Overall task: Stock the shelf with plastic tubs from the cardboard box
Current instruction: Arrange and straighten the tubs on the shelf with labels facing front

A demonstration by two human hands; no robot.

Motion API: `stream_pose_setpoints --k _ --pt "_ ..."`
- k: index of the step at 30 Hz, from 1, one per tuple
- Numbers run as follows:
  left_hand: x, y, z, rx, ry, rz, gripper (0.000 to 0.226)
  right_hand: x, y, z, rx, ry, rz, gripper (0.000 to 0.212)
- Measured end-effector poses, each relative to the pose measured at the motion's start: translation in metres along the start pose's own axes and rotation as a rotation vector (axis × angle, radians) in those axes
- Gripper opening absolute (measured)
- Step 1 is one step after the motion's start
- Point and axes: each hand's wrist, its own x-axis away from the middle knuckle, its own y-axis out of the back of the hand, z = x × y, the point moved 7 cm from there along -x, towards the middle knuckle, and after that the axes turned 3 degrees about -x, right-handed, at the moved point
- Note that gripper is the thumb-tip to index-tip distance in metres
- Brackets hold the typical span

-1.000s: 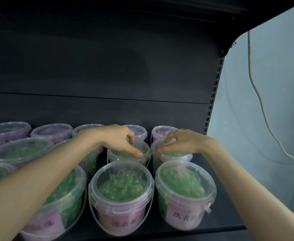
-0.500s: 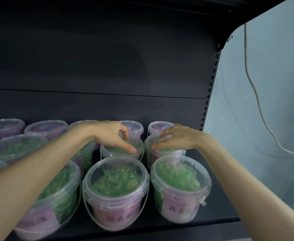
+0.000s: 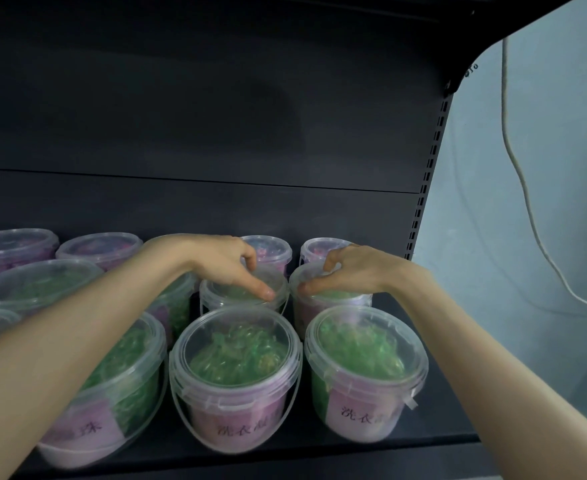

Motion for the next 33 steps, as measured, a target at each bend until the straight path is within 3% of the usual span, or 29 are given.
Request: stream_pose_setpoints --k 4,10,16,21,24,33 --pt "0.001 0.001 0.003 -0.078 0.065 -0.035 0.077 -0.002 0.001 -0.003 0.022 -0.015 -0.052 0.077" --pt "0.004 -0.001 -0.002 -0.108 0.039 0.046 0.081 -0.003 0.003 -0.002 0.004 0.016 -0.037 0.071" --pt "0.0 0.003 -0.006 -0.186 0.059 -0.044 0.083 -0.002 0.005 0.002 -0.009 0.048 -0.072 0.069" --pt "0.001 0.005 -0.006 -0.186 0.043 -0.059 0.1 -0.002 0.005 0.002 0.002 0.051 -0.069 0.075" --pt "0.002 0.003 -0.003 -0.091 0.009 0.002 0.092 -0.004 0.005 0.001 0.006 0.039 -0.041 0.072" --pt "-0.004 0.004 -0.003 -0.122 0.012 -0.031 0.084 -0.007 0.005 0.002 0.045 0.041 0.014 0.071"
